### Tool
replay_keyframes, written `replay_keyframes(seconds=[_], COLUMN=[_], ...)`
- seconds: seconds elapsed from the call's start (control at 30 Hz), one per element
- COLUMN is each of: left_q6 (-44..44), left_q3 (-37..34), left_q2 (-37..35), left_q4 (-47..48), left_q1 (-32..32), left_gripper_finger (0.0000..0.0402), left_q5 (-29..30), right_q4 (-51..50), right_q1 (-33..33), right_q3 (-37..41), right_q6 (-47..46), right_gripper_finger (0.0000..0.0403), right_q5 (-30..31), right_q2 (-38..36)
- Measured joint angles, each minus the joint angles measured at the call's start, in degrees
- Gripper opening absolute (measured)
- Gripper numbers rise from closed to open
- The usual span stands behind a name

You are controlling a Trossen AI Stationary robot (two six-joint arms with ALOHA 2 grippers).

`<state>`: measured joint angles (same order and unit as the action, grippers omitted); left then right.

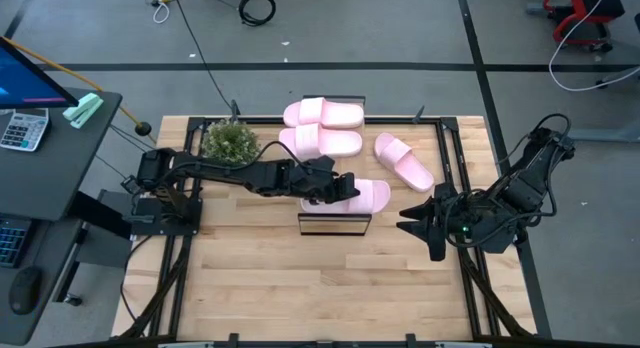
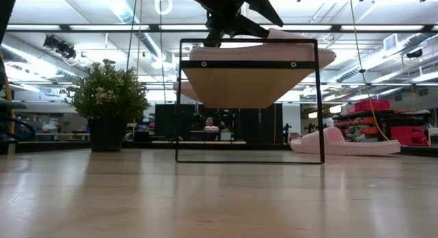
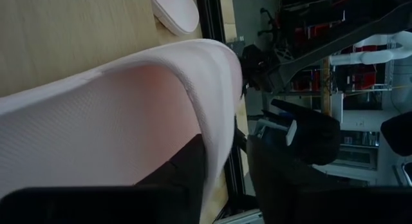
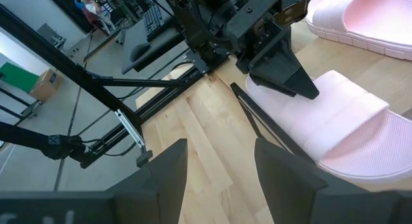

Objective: Pick and place slides into the shelf
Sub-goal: Put the pink slide on the shelf

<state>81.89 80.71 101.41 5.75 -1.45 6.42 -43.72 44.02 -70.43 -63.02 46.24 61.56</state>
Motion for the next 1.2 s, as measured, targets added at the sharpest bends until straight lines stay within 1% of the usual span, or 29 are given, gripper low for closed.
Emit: replay_keyframes(seconds=[0.27,0.53,0.63,0.87,1.07,1.2], left_q6=[0.86,0.55,-0.17,-1.11,-1.99,-3.16], left_q3=[0.04,0.03,0.02,0.02,0.02,0.02], left_q2=[0.00,0.00,0.00,-0.09,-2.02,-4.08], left_q4=[2.49,2.96,2.92,3.74,10.42,10.91], left_q1=[0.28,0.28,0.31,0.65,1.96,2.45], left_gripper_finger=[0.0176,0.0207,0.0217,0.0232,0.0235,0.0232], left_q5=[-0.01,-0.09,-1.14,-2.20,-3.19,-2.06], right_q4=[0.00,0.00,0.00,0.00,-0.01,-0.18], right_q1=[0.00,0.00,0.01,0.01,0.01,0.01], right_q3=[0.00,0.00,0.00,0.00,0.00,0.00], right_q6=[-0.36,-0.39,-0.39,-0.42,-0.37,-0.35], right_gripper_finger=[0.0187,0.0187,0.0187,0.0187,0.0187,0.0187], right_q5=[-0.02,-0.02,-0.02,-0.09,-0.13,-0.15], right_q2=[0.00,0.00,0.00,0.00,0.00,0.00])
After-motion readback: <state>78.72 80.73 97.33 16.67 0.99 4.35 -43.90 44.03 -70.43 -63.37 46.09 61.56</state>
